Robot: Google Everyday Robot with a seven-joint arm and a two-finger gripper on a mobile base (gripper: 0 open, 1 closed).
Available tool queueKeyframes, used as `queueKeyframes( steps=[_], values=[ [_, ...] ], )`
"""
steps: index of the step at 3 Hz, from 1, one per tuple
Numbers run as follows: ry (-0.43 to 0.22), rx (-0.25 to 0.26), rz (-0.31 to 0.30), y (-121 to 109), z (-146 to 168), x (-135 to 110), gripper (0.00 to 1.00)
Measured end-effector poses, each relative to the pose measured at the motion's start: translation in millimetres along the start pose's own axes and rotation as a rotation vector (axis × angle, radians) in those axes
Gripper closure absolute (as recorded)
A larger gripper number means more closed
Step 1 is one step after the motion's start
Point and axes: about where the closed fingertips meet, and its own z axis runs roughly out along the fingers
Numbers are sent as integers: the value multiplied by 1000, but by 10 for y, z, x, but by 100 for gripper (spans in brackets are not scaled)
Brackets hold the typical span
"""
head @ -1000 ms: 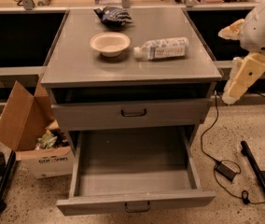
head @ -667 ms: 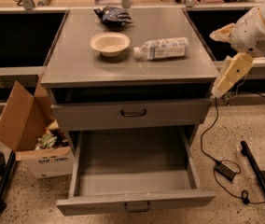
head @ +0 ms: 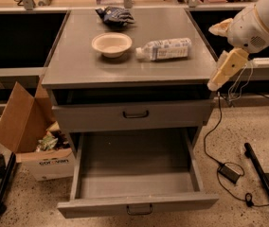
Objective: Place blue plastic bottle into middle drawer
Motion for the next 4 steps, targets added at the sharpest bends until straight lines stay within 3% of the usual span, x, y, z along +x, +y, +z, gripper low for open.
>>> queueKeyframes(
  steps=[1,2,3,4],
  values=[
    [-38,58,-21,-367,162,-137,0],
    [-130,89,-4,-699,440,-308,0],
    [-200,90,14,-836,624,-433,0],
    [-226,79,36,-983,853,-524,0]
  ],
)
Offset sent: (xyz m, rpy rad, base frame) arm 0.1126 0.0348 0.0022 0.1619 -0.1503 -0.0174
